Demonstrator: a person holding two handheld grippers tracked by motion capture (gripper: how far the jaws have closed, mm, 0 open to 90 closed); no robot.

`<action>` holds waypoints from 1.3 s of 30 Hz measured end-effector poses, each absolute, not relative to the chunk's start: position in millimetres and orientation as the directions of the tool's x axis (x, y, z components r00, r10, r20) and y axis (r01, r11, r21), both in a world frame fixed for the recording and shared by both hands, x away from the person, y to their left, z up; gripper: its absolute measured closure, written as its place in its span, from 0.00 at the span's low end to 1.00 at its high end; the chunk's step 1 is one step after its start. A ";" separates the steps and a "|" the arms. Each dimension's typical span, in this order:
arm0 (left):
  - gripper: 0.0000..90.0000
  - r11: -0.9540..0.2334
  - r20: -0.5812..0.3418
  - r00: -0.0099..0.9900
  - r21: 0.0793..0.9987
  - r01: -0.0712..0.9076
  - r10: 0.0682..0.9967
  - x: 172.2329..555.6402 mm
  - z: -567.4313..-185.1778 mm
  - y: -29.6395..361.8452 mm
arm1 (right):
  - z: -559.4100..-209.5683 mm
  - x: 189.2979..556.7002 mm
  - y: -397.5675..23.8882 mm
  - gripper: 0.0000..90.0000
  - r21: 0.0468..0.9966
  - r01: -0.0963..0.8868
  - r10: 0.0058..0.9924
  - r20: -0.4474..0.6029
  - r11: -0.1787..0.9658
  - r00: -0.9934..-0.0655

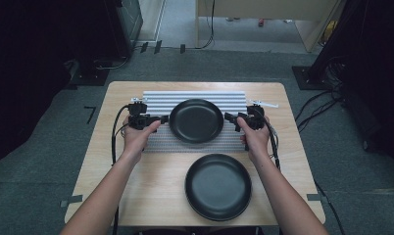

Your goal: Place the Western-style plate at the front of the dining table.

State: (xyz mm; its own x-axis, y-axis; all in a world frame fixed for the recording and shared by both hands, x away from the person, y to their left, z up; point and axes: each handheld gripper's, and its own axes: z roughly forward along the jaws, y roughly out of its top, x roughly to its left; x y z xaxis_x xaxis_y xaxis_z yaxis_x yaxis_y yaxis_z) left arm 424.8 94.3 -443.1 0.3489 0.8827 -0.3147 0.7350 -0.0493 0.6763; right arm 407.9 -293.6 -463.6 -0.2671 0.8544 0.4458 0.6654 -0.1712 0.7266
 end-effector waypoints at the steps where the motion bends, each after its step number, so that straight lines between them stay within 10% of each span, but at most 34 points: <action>1: 0.15 -0.052 -0.314 0.354 0.679 0.732 0.881 422.0 -442.3 94.7 | -463.3 405.9 -293.9 0.30 0.728 0.666 0.854 0.442 -0.163 -0.274; 39: 0.11 -0.017 -0.338 0.370 0.718 0.695 0.865 342.2 -446.3 147.8 | -465.8 326.4 -338.5 0.24 0.762 0.640 0.867 0.384 -0.104 -0.316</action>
